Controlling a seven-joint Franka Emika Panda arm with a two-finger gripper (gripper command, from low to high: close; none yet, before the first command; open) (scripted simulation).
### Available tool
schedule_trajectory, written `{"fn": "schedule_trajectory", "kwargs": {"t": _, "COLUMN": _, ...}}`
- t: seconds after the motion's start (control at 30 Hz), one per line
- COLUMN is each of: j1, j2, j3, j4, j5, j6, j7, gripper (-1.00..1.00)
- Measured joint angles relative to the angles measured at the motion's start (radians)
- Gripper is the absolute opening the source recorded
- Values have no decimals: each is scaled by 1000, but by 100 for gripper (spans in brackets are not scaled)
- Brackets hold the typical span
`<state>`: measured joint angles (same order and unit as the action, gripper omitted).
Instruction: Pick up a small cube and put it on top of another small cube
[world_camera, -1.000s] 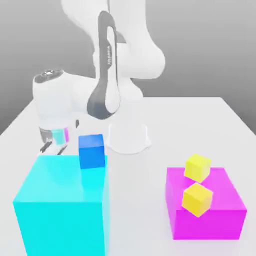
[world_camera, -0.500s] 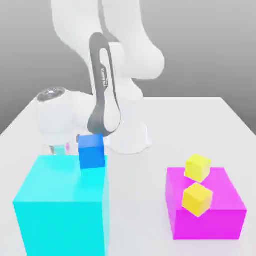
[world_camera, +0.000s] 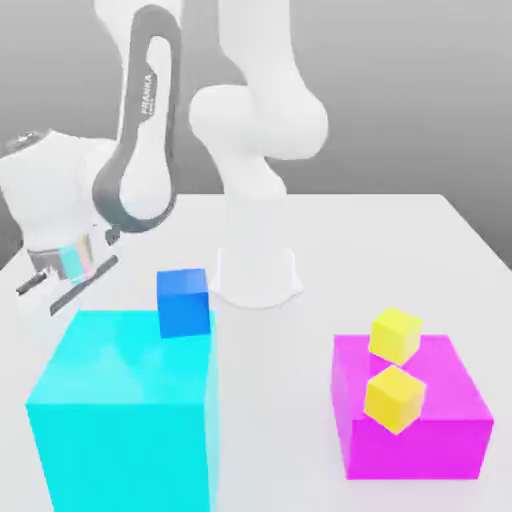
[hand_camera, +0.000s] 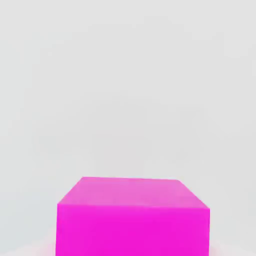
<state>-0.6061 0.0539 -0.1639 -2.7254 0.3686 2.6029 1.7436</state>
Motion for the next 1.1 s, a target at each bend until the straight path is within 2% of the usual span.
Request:
{"fn": "schedule_trajectory", "kwargs": {"t": 0.37, "j1": -92, "j2": 15, "j3": 8, "j4": 181, "j5": 445, "j6": -248, "j7": -230, "gripper": -100}}
{"fn": "schedule_trajectory", "kwargs": {"t": 0.63, "j1": -57, "j2": -19, "j3": 49, "j4": 309, "j5": 829, "j6": -425, "j7": -357, "gripper": -100}}
{"fn": "schedule_trajectory", "kwargs": {"t": 0.8, "j1": 80, "j2": -85, "j3": 173, "j4": 329, "j5": 998, "j6": -496, "j7": -265, "gripper": -100}}
{"fn": "schedule_trajectory", "kwargs": {"t": 0.9, "j1": 151, "j2": -109, "j3": 200, "j4": 330, "j5": 968, "j6": -498, "j7": -256, "gripper": -100}}
{"fn": "schedule_trajectory", "kwargs": {"t": 1.1, "j1": 225, "j2": -131, "j3": 245, "j4": 326, "j5": 804, "j6": -469, "j7": -297, "gripper": -100}}
